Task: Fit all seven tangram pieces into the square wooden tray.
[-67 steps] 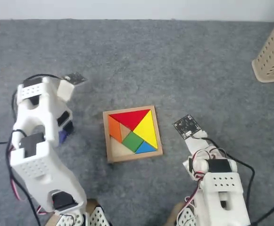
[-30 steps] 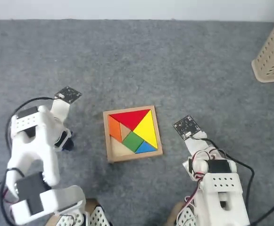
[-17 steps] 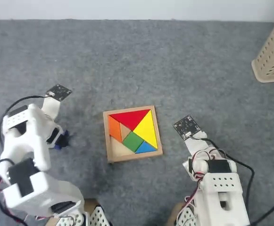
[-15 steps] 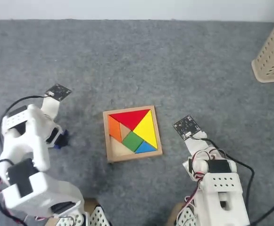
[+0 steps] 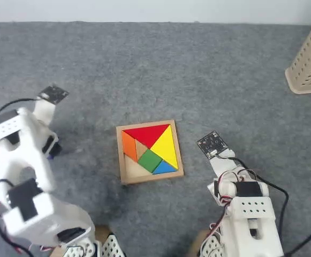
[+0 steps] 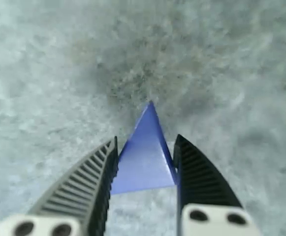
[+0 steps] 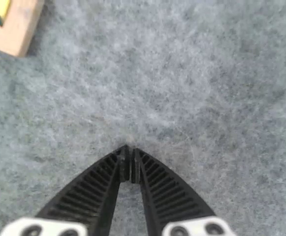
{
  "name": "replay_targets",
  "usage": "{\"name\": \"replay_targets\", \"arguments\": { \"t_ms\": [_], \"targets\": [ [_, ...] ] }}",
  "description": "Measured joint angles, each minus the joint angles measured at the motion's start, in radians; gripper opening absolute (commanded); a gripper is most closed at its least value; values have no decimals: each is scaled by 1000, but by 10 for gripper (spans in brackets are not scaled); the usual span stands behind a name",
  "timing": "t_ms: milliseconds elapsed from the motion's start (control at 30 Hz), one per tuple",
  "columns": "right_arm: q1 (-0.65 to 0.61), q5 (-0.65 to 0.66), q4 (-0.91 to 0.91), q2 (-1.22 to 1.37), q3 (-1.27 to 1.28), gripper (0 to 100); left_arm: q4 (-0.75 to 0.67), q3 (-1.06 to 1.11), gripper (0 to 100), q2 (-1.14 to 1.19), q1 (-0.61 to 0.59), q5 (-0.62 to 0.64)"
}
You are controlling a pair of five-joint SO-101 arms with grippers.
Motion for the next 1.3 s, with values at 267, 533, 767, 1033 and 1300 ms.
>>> {"name": "replay_targets", "arguments": {
  "t_ms": [267, 533, 767, 1033, 1300],
  "targets": [
    [0, 0, 0, 0, 0, 9, -74, 183, 167, -133, -17, -124],
    [0, 0, 0, 0, 0, 8, -173, 358, 167, -137, 12, -130],
    [0, 0, 0, 0, 0, 8, -180, 353, 197, -137, 15, 92],
    [0, 0, 0, 0, 3, 7, -180, 345, 203, -137, 17, 361],
    [0, 0, 0, 0, 3, 7, -55, 222, 203, -181, -12, 212]
  ]
}}
